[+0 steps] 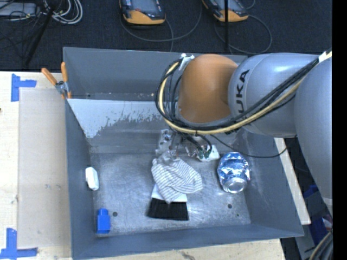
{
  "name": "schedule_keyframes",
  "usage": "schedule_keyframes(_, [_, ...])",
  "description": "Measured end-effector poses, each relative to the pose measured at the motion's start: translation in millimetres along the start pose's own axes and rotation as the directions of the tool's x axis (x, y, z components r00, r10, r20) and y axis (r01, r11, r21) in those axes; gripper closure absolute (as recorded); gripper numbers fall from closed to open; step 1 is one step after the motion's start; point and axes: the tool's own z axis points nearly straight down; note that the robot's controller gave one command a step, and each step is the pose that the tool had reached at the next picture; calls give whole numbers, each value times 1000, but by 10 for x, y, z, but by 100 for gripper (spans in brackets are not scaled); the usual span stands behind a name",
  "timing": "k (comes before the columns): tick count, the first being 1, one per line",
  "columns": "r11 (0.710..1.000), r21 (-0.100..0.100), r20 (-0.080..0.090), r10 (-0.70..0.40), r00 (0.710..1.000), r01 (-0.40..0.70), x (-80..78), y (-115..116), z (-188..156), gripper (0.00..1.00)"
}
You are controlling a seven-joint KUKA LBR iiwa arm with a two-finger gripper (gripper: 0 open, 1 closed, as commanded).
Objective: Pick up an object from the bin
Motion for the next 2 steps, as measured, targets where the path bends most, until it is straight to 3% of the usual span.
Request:
schedule_keyframes(1, [1000,-1,3,17,1000,-17,110,-337,-530,100])
schedule_keyframes(2, [1000,6,9,13,1000,-13,90,-585,-795,100])
